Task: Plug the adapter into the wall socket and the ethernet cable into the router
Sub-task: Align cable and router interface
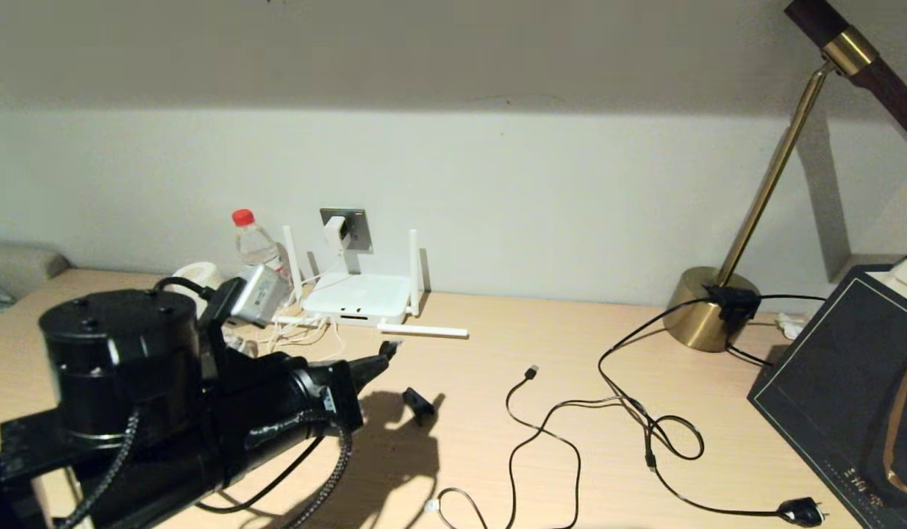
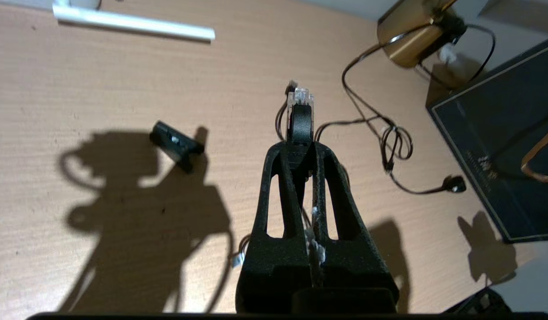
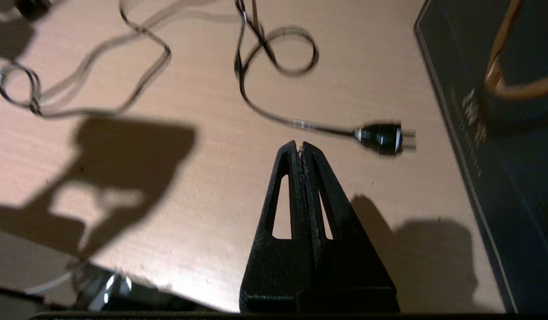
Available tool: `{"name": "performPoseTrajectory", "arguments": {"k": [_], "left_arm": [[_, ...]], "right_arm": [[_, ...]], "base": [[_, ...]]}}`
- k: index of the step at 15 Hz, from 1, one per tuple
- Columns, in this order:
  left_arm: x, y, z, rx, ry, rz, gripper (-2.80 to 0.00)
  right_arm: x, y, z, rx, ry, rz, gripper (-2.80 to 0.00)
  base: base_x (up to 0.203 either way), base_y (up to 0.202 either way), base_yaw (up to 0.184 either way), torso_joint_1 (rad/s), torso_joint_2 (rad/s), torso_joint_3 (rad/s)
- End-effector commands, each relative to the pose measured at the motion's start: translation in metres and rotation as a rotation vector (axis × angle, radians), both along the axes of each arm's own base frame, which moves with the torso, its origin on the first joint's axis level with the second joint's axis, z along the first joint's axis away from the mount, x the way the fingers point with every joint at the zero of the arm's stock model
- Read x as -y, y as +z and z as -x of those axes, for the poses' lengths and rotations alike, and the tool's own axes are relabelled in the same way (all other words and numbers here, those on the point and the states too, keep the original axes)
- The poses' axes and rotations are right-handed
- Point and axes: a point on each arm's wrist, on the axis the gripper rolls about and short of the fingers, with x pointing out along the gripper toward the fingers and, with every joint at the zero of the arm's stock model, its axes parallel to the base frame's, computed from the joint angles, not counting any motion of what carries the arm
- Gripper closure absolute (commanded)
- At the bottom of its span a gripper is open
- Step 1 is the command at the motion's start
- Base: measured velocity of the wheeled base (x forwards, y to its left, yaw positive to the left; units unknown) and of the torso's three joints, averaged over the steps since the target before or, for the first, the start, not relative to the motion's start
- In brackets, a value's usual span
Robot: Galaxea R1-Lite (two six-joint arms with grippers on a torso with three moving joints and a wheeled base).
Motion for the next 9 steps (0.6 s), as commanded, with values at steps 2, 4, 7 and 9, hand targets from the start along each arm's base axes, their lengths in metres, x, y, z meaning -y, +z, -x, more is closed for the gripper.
{"name": "performPoseTrajectory", "arguments": {"k": [2,4,7,9], "left_arm": [[0.0,-0.015,0.002,-0.042,0.007,-0.038,0.0],[-0.003,-0.019,0.007,-0.046,0.025,-0.058,0.0],[-0.01,-0.031,0.014,-0.065,0.015,-0.114,0.0],[-0.009,-0.037,0.011,-0.077,0.017,-0.145,0.0]], "right_arm": [[-0.001,-0.004,-0.005,-0.1,-0.02,0.024,0.0],[0.0,-0.004,-0.003,-0.077,-0.131,0.033,0.0],[0.0,-0.006,0.012,0.111,-0.184,0.068,0.0],[-0.001,-0.009,0.024,0.255,-0.161,0.07,0.0]], "base": [[0.0,0.0,0.0,0.0,0.0,0.0],[0.0,0.0,0.0,0.0,0.0,0.0],[0.0,0.0,0.0,0.0,0.0,0.0],[0.0,0.0,0.0,0.0,0.0,0.0]]}}
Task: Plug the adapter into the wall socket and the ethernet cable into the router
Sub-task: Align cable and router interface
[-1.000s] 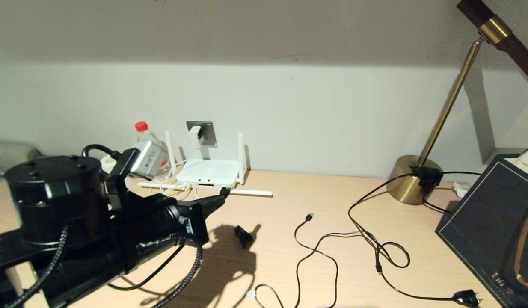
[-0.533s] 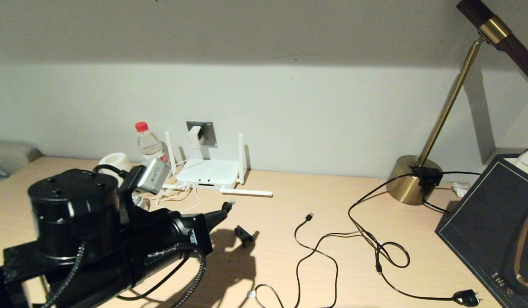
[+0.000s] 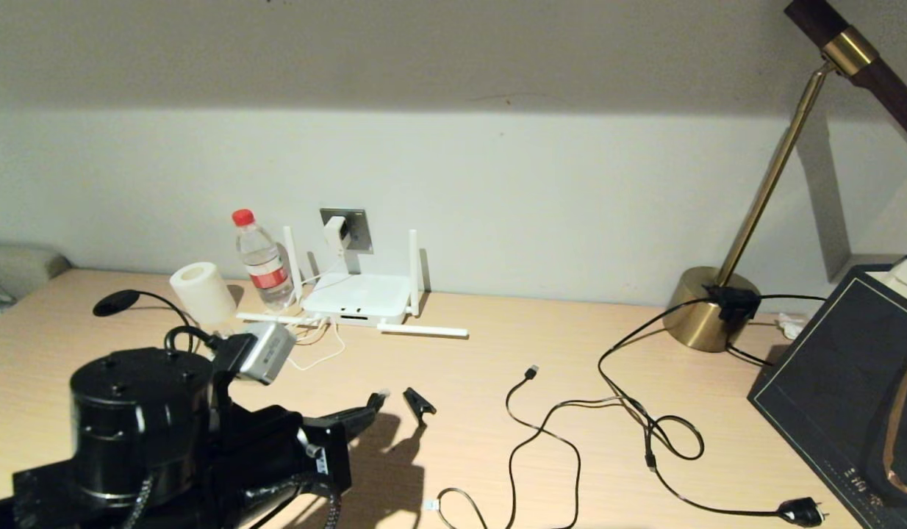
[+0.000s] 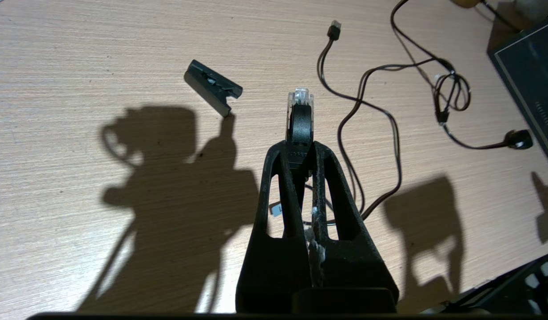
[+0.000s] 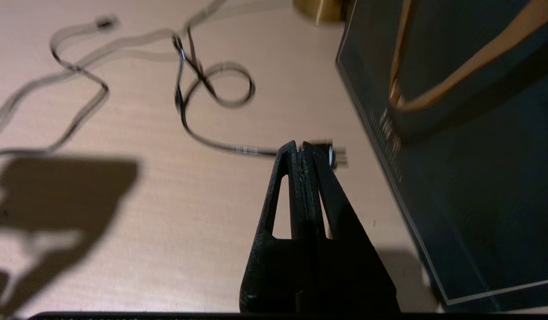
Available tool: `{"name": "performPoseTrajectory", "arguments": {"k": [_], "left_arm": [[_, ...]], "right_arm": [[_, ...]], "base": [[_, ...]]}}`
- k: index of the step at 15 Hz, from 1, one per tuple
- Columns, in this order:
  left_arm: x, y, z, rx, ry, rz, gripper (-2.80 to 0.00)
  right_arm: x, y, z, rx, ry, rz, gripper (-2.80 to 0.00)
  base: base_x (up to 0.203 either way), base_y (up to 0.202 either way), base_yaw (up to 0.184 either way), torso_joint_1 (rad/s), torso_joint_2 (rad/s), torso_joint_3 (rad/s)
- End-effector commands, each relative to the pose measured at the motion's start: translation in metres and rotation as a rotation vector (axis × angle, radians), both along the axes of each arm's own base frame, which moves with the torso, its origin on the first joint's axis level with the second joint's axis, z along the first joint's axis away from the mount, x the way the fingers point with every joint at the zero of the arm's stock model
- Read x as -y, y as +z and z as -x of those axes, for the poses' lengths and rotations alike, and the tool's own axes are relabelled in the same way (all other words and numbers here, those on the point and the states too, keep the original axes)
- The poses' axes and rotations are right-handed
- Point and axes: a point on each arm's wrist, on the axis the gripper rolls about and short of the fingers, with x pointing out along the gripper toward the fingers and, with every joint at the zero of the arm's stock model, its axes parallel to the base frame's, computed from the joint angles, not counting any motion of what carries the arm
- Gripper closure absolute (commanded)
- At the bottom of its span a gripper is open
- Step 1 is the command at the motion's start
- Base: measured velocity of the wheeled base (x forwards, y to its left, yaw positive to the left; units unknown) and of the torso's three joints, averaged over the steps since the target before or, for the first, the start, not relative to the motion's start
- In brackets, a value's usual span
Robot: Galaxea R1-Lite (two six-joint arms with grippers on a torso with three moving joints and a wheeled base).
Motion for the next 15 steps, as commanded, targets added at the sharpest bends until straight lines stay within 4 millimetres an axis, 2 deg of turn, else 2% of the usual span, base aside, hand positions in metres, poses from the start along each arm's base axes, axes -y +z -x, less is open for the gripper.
{"name": "performPoseTrajectory", "arguments": {"k": [1,6,10,15], "left_arm": [[0.001,-0.008,-0.006,-0.02,0.017,-0.032,0.0],[0.005,-0.018,-0.021,-0.022,0.15,-0.099,0.0],[-0.008,-0.028,-0.058,-0.015,0.282,-0.093,0.0],[-0.023,-0.06,-0.102,0.031,0.339,-0.117,0.0]], "right_arm": [[0.0,-0.003,0.013,0.163,0.011,-0.005,0.0],[0.0,-0.004,0.012,0.154,0.008,-0.034,0.0],[0.0,-0.004,0.012,0.154,0.008,-0.034,0.0],[0.0,-0.004,0.012,0.154,0.008,-0.034,0.0]], "base": [[0.0,0.0,0.0,0.0,0.0,0.0],[0.0,0.0,0.0,0.0,0.0,0.0],[0.0,0.0,0.0,0.0,0.0,0.0],[0.0,0.0,0.0,0.0,0.0,0.0]]}}
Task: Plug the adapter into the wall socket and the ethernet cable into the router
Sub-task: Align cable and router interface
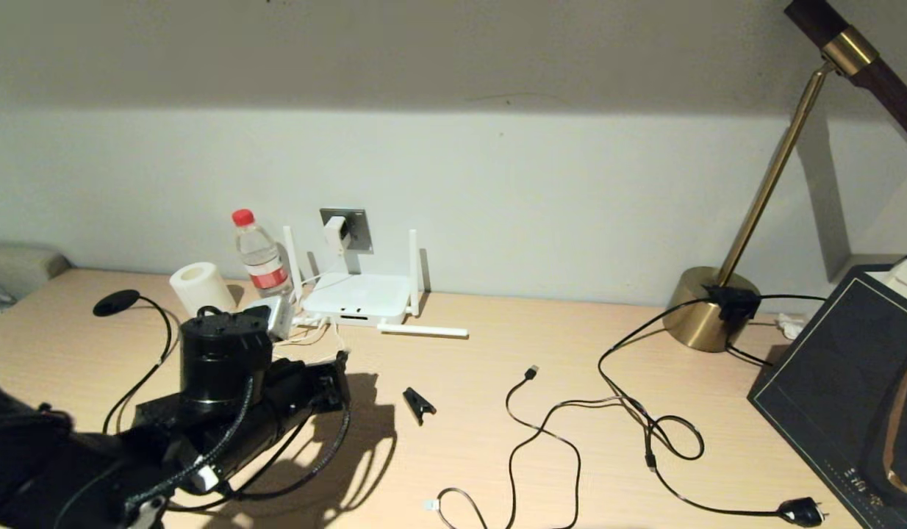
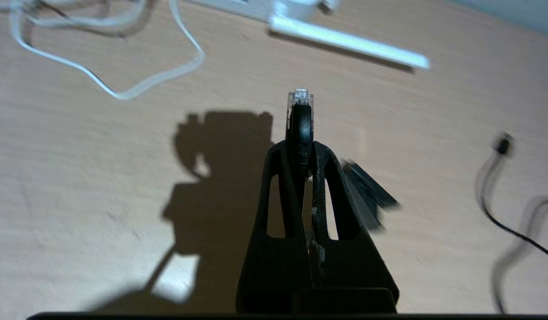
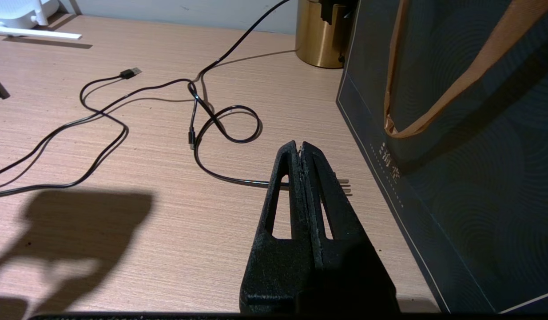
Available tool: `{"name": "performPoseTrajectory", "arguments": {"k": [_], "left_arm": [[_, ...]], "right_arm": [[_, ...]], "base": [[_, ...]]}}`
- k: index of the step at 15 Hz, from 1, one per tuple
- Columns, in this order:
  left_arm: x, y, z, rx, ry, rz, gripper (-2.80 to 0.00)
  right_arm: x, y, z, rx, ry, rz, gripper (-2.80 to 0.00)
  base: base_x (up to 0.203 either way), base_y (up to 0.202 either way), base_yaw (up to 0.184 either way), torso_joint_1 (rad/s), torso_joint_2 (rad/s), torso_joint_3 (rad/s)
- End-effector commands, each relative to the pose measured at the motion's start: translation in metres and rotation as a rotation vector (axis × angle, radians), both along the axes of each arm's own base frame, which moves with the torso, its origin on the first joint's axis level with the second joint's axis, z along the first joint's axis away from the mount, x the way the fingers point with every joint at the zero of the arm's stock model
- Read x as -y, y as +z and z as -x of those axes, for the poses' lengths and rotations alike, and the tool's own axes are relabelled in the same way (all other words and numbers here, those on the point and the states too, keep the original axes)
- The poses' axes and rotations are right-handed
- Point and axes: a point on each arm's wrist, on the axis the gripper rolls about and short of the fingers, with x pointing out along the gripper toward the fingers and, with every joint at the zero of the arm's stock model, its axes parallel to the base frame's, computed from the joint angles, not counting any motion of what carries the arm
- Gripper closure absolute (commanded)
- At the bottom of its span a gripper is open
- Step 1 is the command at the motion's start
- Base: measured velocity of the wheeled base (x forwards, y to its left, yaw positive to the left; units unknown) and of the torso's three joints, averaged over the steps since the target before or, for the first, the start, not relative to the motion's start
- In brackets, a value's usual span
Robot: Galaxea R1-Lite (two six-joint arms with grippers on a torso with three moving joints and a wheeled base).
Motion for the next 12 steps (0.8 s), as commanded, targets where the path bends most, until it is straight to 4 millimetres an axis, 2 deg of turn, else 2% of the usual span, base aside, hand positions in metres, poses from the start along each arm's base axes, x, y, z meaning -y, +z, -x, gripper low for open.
{"name": "performPoseTrajectory", "arguments": {"k": [1,6,12], "left_arm": [[-0.007,-0.026,-0.021,-0.005,0.024,-0.06,0.0],[-0.006,-0.042,-0.032,-0.008,0.019,-0.073,0.0],[-0.022,-0.062,-0.063,-0.028,0.03,-0.049,0.0]], "right_arm": [[0.0,0.0,0.0,-0.001,0.0,0.0,0.0],[0.0,0.0,0.0,-0.001,0.0,0.0,0.0],[0.0,0.0,0.0,-0.001,0.0,0.0,0.0]], "base": [[0.0,0.0,0.0,0.0,0.0,0.0],[0.0,0.0,0.0,0.0,0.0,0.0],[0.0,0.0,0.0,0.0,0.0,0.0]]}}
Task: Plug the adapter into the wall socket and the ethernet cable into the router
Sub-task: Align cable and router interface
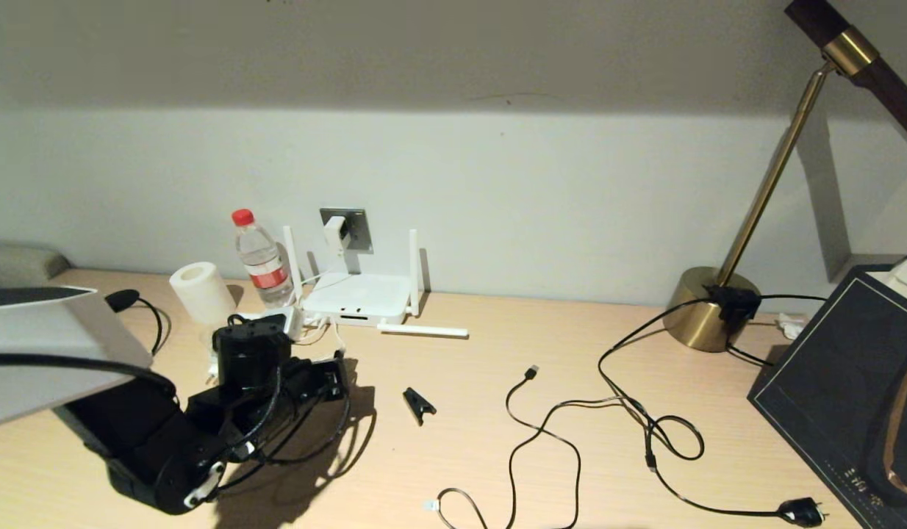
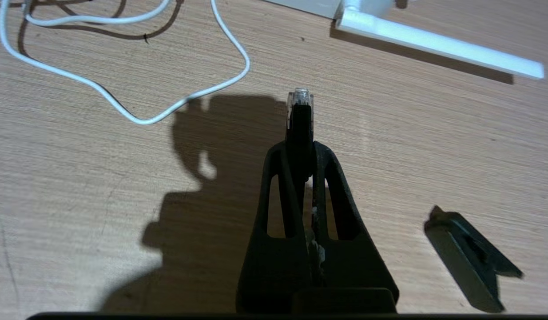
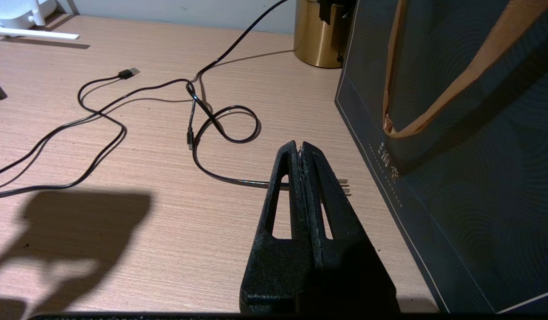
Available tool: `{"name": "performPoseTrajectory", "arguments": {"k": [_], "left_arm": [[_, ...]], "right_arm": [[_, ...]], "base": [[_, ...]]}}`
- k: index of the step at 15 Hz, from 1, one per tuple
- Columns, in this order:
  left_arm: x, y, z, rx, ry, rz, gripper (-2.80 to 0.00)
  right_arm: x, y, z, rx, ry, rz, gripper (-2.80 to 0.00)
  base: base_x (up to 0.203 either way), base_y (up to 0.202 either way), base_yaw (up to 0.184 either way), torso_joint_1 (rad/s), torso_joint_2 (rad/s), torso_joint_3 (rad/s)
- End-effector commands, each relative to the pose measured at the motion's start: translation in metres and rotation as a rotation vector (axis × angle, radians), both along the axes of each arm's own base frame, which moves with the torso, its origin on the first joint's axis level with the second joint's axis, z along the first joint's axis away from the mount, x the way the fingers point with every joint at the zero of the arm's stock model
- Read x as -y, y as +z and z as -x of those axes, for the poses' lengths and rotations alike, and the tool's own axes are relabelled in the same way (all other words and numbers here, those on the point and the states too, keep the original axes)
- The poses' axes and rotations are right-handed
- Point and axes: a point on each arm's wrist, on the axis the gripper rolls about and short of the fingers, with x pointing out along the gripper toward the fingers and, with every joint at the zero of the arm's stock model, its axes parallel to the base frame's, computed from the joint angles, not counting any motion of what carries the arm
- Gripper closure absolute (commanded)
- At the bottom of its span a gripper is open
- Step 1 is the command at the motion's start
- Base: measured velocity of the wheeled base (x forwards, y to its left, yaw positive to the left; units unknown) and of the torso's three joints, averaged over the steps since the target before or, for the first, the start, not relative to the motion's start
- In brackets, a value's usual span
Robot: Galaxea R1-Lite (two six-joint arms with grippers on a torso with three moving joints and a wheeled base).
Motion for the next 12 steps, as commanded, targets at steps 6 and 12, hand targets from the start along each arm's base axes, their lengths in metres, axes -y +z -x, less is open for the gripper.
{"name": "performPoseTrajectory", "arguments": {"k": [6,12], "left_arm": [[-0.01,-0.017,-0.033,-0.003,0.005,0.005,0.0],[-0.013,-0.024,-0.057,0.02,0.022,0.006,0.0]], "right_arm": [[0.0,0.0,0.0,-0.002,0.001,0.0,0.0],[0.0,0.0,0.0,-0.002,0.001,0.0,0.0]], "base": [[0.0,0.0,0.0,0.0,0.0,0.0],[0.0,0.0,0.0,0.0,0.0,0.0]]}}
